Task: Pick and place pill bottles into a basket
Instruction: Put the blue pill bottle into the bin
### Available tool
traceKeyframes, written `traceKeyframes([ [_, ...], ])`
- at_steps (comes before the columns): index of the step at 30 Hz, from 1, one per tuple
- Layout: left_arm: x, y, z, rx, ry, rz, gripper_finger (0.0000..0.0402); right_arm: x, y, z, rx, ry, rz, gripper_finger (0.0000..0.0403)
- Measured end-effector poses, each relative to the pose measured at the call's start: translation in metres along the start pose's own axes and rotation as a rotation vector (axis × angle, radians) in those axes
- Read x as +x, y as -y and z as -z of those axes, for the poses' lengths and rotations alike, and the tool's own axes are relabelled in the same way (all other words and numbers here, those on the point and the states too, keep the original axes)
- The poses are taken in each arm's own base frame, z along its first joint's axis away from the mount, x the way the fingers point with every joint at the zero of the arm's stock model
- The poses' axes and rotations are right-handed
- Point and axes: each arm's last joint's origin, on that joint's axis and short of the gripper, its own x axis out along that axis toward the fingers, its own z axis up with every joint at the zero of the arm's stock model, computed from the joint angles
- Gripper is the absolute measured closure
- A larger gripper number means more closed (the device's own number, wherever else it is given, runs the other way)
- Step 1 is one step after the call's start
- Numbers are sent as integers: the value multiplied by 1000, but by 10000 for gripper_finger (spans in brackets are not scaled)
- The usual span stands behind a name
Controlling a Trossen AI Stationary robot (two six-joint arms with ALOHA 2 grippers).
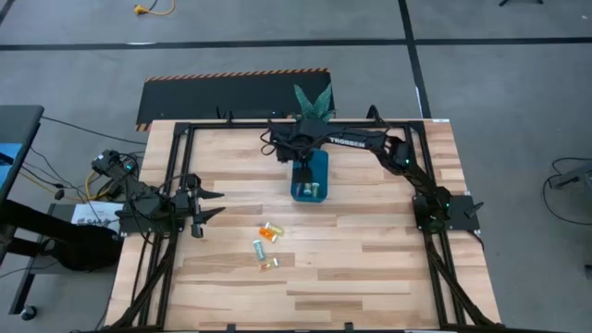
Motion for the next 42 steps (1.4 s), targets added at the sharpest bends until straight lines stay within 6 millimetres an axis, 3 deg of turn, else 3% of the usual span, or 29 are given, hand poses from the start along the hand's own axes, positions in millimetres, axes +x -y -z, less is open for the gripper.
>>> traceKeyframes([
  [7,0,0,0,0,0,0,226,-38,-2,10,119,-75,-45,76],
  [12,0,0,0,1,0,0,226,-65,-17,14,171,-22,-192,76],
  [17,0,0,0,0,0,0,226,-106,-47,19,132,76,-263,76],
  [25,0,0,0,0,0,0,226,-152,-113,23,38,168,-258,76],
  [35,0,0,0,0,0,0,226,-163,-199,12,-172,292,-270,76],
  [38,0,0,0,0,0,0,226,-151,-211,6,-181,326,-230,77],
  [42,0,0,0,0,0,0,226,-135,-214,14,-82,323,-140,77],
])
